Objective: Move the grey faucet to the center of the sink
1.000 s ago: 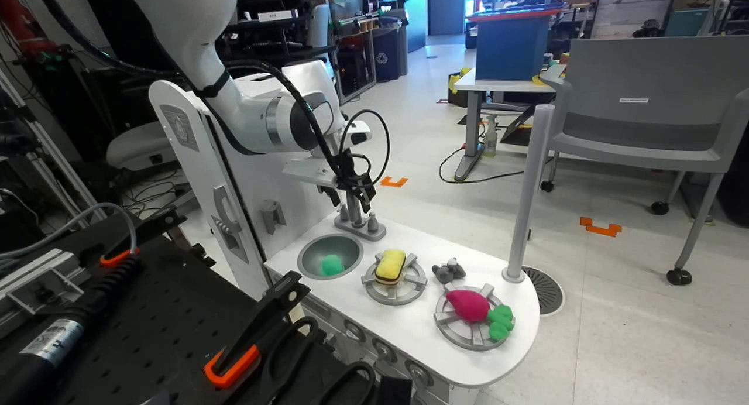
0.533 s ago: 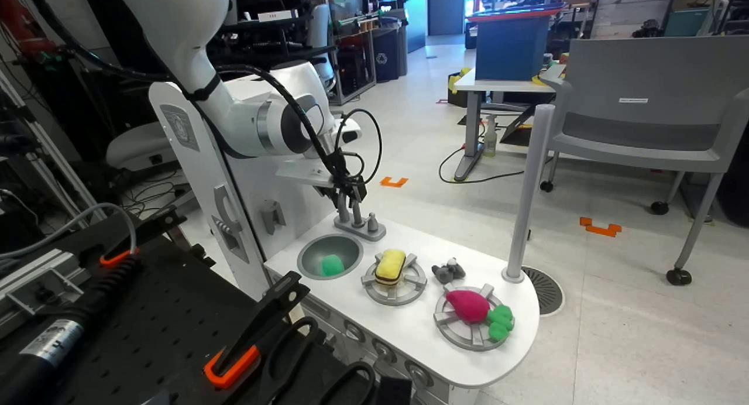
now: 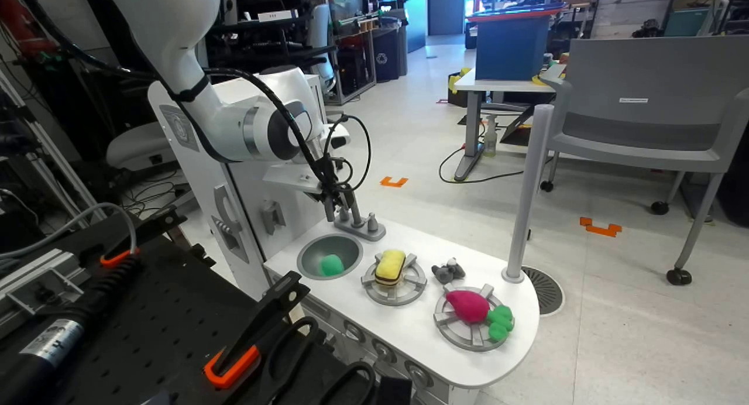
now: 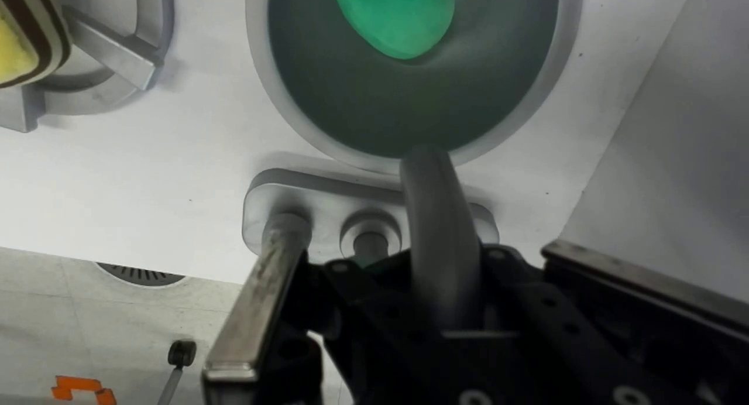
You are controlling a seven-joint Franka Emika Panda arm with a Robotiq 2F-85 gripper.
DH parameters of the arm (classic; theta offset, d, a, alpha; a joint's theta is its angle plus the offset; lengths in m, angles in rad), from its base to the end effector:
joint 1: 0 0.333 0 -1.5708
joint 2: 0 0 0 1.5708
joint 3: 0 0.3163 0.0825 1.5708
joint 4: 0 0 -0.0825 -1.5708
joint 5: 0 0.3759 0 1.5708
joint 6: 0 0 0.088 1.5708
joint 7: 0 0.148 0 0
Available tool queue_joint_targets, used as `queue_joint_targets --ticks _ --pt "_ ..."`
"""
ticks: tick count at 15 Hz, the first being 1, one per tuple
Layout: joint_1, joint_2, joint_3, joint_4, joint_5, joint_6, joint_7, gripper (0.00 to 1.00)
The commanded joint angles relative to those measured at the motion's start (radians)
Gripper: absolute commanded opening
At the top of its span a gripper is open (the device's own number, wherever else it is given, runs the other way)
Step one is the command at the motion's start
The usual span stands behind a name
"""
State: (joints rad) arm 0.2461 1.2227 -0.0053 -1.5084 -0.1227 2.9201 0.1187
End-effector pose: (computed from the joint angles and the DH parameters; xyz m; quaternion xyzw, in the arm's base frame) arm 0.6442 0.1652 -0.0774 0.9880 0.1207 0.0964 0.0042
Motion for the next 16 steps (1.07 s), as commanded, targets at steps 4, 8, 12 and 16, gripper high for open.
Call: queue_joint_targets --ticks 4,8,12,16 --pt "0.041 -0.022 0.010 -0.070 0.050 0.025 0.036 0.34" --pt "0.087 -0.082 -0.041 -0.114 0.084 -0.015 0.122 0.62" --pt "0.149 -0.158 -0.101 -0.203 0.109 -0.054 0.221 0.92" --pt "0.140 -0.302 -0.080 -0.352 0.128 -0.184 0.262 1.00"
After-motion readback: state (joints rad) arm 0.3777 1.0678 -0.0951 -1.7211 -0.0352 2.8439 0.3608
